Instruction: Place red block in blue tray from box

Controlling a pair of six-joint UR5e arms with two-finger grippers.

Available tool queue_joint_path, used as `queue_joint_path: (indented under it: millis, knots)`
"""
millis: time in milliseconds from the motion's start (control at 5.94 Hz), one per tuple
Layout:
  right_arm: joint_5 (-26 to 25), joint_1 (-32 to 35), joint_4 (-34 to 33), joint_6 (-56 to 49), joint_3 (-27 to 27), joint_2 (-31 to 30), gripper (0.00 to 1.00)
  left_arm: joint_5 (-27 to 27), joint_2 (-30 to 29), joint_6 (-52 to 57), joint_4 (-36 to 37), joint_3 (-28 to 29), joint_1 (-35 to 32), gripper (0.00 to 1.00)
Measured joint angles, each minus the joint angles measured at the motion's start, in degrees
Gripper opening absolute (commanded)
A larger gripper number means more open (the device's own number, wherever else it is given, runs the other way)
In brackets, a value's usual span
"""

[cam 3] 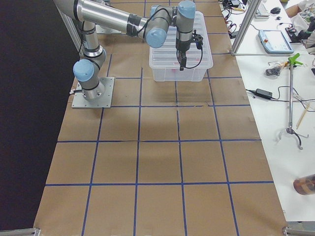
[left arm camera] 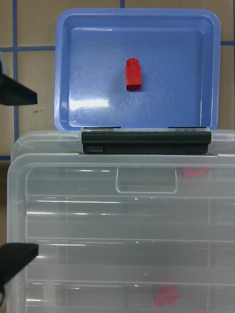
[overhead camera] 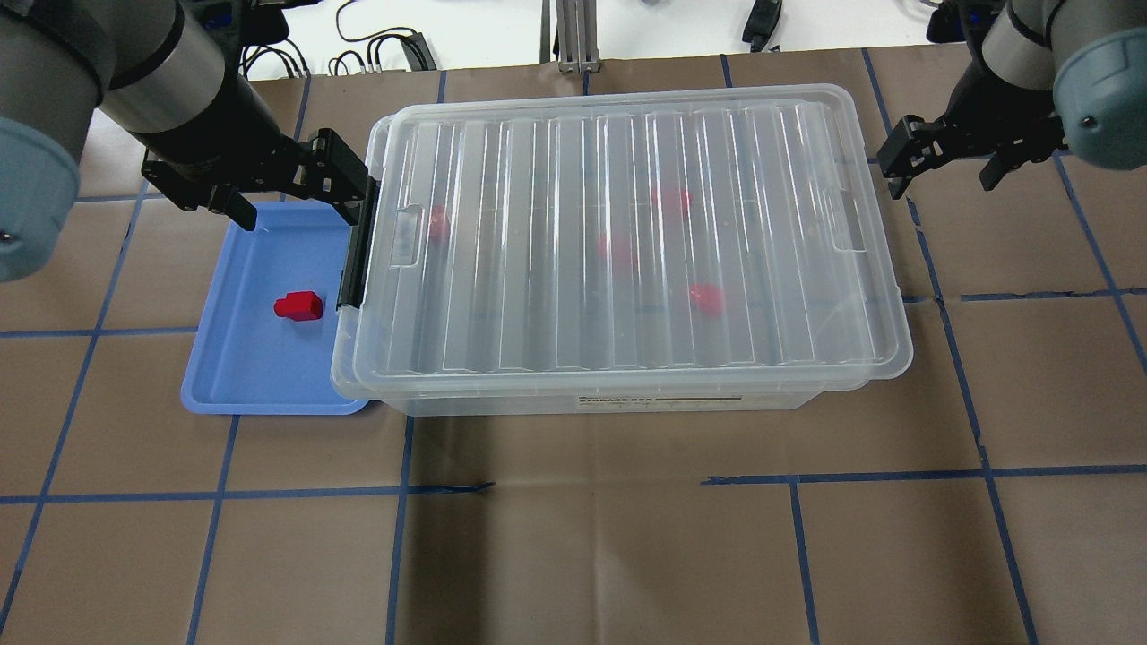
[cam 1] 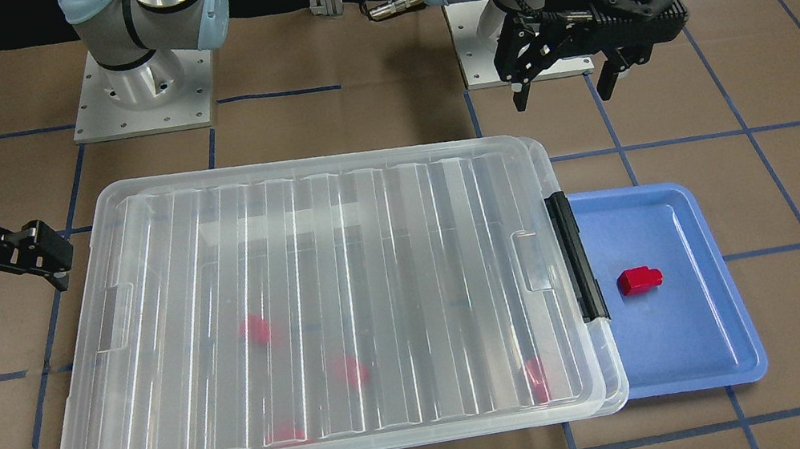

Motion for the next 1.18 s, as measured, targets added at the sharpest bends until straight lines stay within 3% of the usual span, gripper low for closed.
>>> queue_joint_path:
  millis: [673, 1178]
  knots:
    - [0.5, 13.3, 17.7, 16.3, -9.4, -3.7, 1.00, -0.1, 0.1, 0.0, -0.1, 0.1, 0.0, 0.99]
    - [1.2, 13.2, 20.2, 16.0, -10.2, -3.1, 1.00, -0.1, 0.1, 0.1, -0.1, 0.0, 0.1, 0.99]
